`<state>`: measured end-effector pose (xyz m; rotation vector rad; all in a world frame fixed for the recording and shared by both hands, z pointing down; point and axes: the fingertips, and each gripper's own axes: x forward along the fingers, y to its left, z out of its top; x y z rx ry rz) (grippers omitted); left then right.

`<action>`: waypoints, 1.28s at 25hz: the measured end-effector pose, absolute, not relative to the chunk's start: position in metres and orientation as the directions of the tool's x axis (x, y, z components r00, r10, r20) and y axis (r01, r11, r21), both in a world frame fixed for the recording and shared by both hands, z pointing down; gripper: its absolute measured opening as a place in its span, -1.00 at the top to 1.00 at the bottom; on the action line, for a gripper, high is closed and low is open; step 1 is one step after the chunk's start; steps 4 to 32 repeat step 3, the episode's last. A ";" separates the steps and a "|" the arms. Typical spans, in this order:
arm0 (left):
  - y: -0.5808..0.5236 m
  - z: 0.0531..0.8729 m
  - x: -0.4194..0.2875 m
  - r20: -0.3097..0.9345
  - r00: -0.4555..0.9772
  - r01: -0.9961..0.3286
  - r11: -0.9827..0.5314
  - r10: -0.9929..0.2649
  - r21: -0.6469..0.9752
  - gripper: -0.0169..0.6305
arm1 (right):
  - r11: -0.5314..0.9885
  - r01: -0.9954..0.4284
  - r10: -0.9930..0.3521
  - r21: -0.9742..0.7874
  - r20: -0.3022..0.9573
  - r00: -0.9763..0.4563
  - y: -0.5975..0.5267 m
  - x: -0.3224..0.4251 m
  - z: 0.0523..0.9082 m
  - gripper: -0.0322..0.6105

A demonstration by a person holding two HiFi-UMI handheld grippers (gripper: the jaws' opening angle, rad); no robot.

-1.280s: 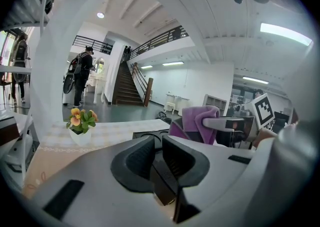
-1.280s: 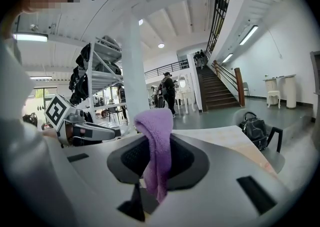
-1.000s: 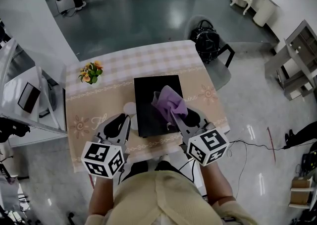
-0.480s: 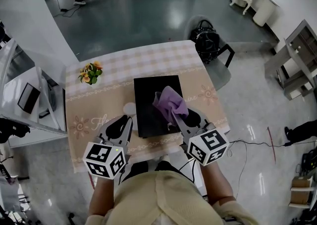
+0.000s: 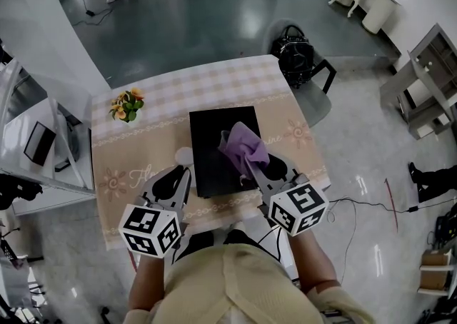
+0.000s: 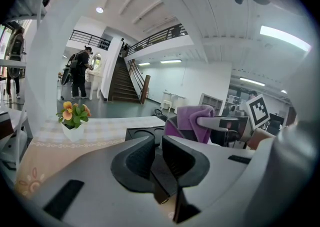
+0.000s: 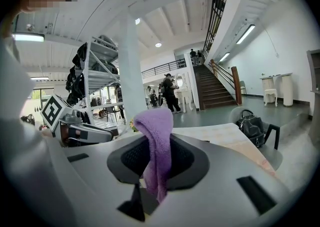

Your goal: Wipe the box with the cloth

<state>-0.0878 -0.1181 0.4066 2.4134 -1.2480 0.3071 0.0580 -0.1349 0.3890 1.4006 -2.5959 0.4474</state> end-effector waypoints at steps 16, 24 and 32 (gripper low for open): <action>-0.120 0.406 -0.088 0.370 0.573 -0.820 -0.516 -0.732 0.249 0.76 | 0.521 -0.835 -0.788 -0.178 0.276 -0.551 -0.138 0.057 0.389 0.61; -0.120 0.406 -0.088 0.370 0.573 -0.820 -0.516 -0.732 0.249 0.76 | 0.521 -0.835 -0.788 -0.178 0.276 -0.551 -0.138 0.057 0.389 0.61; -0.120 0.406 -0.088 0.370 0.573 -0.820 -0.516 -0.732 0.249 0.76 | 0.521 -0.835 -0.788 -0.178 0.276 -0.551 -0.138 0.057 0.389 0.61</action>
